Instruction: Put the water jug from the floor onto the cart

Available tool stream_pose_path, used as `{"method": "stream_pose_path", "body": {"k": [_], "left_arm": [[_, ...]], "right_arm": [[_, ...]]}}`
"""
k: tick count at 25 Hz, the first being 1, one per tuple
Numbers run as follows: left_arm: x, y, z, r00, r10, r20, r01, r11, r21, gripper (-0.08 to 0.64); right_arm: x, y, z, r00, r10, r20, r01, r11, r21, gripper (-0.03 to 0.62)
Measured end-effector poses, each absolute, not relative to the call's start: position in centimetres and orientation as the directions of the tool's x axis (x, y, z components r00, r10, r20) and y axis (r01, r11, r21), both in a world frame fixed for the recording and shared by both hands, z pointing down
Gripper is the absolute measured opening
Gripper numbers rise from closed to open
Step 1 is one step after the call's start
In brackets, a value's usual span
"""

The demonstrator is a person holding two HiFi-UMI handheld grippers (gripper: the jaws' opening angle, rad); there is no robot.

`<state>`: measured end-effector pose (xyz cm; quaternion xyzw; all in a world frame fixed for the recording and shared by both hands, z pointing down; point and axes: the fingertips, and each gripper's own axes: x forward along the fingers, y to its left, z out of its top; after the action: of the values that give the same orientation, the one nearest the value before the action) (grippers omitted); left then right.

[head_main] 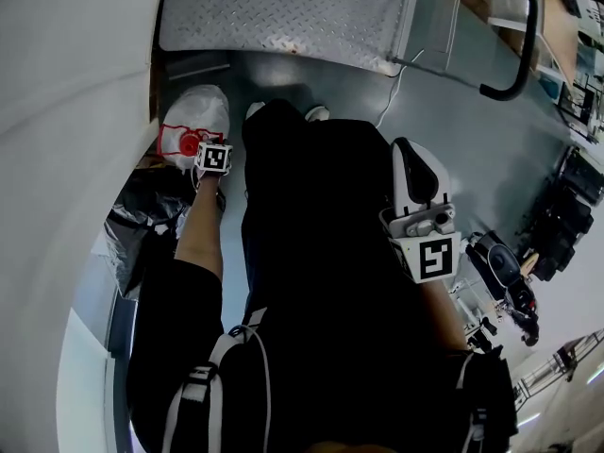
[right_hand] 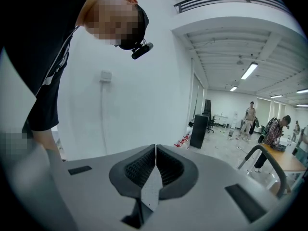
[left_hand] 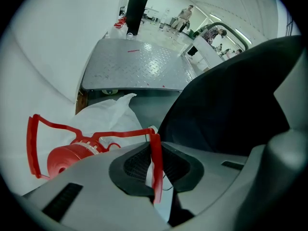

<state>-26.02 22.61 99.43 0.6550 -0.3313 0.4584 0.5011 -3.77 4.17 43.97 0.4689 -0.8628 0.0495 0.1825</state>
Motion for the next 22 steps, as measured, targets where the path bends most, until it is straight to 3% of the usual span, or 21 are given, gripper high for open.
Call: {"method": "stream_pose_path", "body": {"k": [17, 22], "left_arm": [[-29.9, 22.6, 95.6, 0.315, 0.052, 0.948, -0.927, -0.196, 0.319, 0.052], [-32.5, 22.8, 94.5, 0.273, 0.022, 0.962, -0.952, -0.138, 0.273, 0.052]], "right_arm": [[-3.9, 5.3, 42.6, -0.486, -0.800, 0.352, -0.852, 0.523, 0.013, 0.020], [-3.9, 6.6, 43.0, -0.497, -0.783, 0.374, -0.858, 0.508, -0.077, 0.020]]}}
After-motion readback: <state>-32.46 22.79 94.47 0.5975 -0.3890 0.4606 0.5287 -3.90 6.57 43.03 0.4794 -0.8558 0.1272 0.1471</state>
